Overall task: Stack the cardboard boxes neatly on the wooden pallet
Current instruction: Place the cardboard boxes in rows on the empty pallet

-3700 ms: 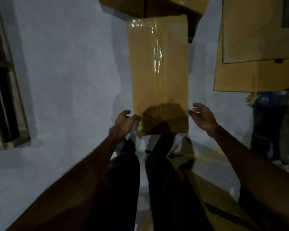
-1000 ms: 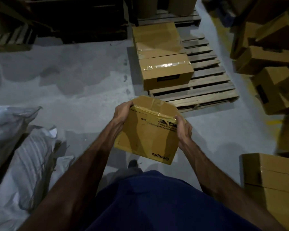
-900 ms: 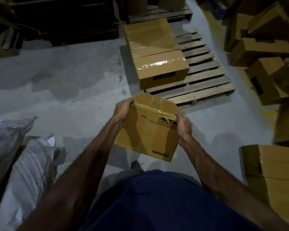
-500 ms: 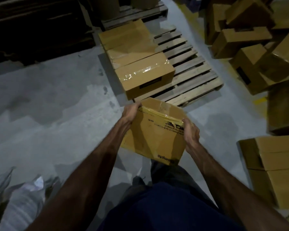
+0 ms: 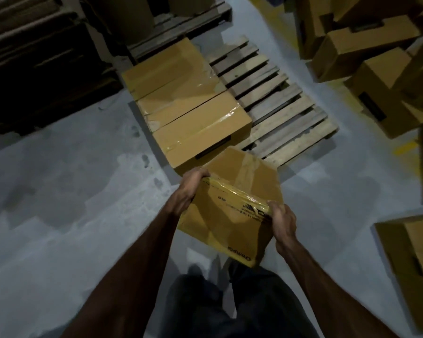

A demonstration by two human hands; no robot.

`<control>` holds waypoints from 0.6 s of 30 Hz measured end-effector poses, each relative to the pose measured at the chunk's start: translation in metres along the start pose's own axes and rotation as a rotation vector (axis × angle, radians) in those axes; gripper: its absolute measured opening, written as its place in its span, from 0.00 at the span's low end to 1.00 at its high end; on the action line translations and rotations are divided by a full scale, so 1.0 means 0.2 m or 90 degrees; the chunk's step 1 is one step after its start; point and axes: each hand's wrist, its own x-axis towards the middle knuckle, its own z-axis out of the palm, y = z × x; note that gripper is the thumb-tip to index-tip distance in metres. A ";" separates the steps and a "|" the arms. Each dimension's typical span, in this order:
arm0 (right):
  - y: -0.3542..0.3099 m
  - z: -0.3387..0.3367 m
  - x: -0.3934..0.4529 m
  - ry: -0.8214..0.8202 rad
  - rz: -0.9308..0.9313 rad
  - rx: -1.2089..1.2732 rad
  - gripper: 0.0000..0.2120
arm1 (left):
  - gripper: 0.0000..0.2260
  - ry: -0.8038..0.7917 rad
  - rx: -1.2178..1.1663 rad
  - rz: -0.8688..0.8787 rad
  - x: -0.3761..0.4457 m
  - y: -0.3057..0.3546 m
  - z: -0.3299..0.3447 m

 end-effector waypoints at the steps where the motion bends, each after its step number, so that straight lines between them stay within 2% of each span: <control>1: -0.02 0.01 0.02 0.004 0.005 -0.003 0.39 | 0.06 -0.013 -0.003 0.005 0.06 0.04 0.02; 4: -0.03 0.06 0.11 -0.008 0.017 0.014 0.28 | 0.10 -0.061 -0.019 0.008 0.25 0.13 0.03; 6: -0.03 0.13 0.18 0.005 0.025 0.025 0.34 | 0.17 -0.094 -0.023 0.009 0.41 0.15 0.01; 8: -0.02 0.23 0.24 0.009 0.025 0.034 0.32 | 0.26 -0.115 -0.011 0.014 0.62 0.12 -0.03; 10: 0.08 0.38 0.34 0.010 0.028 0.026 0.32 | 0.31 -0.125 0.017 0.017 0.81 0.08 -0.06; 12: 0.19 0.57 0.42 0.024 0.058 0.010 0.36 | 0.31 -0.137 0.054 0.028 0.98 0.03 -0.09; 15: 0.32 0.87 0.50 0.040 0.066 0.041 0.29 | 0.32 -0.132 0.108 0.032 1.24 -0.15 -0.13; 18: 0.42 1.12 0.56 0.066 0.063 0.042 0.31 | 0.27 -0.133 0.115 0.044 1.47 -0.37 -0.20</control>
